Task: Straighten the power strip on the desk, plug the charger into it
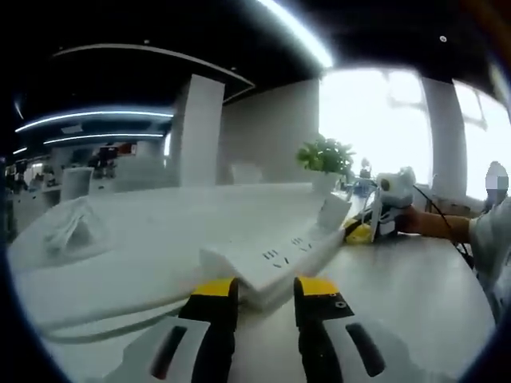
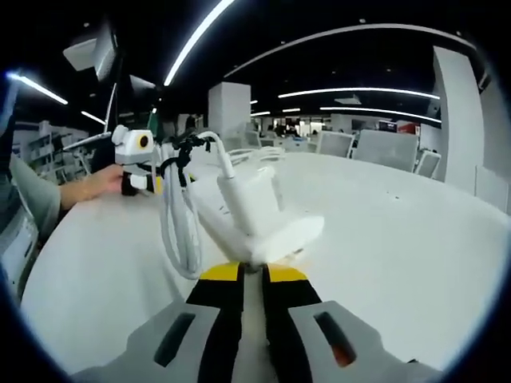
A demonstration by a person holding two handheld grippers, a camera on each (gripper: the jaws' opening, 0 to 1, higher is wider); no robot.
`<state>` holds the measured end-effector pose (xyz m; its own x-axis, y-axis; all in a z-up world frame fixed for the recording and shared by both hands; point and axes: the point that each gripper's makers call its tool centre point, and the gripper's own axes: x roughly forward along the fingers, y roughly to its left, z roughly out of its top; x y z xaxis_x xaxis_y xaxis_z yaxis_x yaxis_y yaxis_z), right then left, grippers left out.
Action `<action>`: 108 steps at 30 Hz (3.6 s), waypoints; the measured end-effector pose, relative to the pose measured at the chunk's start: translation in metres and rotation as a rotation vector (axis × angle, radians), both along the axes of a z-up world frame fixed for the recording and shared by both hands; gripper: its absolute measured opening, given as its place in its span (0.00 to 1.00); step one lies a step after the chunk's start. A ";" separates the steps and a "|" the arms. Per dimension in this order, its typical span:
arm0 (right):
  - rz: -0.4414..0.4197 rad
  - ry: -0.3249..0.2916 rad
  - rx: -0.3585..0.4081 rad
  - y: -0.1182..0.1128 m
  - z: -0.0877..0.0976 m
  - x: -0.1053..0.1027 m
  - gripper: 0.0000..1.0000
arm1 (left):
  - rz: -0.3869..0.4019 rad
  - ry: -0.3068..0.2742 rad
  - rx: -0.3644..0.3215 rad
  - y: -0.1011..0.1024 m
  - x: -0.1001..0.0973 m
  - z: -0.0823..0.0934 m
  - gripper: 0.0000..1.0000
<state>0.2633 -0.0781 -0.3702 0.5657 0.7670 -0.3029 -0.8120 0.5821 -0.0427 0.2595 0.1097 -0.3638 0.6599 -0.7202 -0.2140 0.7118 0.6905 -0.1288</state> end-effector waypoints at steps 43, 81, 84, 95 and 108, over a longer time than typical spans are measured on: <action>-0.014 0.041 -0.007 -0.011 -0.003 0.000 0.09 | -0.017 -0.011 0.018 -0.011 -0.009 -0.002 0.27; -0.067 0.055 0.042 -0.016 0.001 0.009 0.14 | 0.090 -0.003 -0.091 0.015 0.014 0.008 0.23; -0.071 0.054 0.049 -0.015 0.001 0.009 0.15 | 0.096 -0.016 -0.074 0.016 0.015 0.007 0.23; -0.088 0.029 0.101 -0.017 0.010 0.010 0.17 | 0.105 -0.021 -0.064 0.024 0.014 0.006 0.24; -0.205 0.024 0.138 -0.034 0.015 0.006 0.16 | 0.163 -0.035 -0.124 0.042 -0.003 0.013 0.24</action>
<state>0.2695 -0.1123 -0.3553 0.7074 0.6722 -0.2185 -0.6765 0.7335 0.0660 0.2566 0.1512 -0.3505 0.7756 -0.6225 -0.1050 0.5973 0.7775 -0.1969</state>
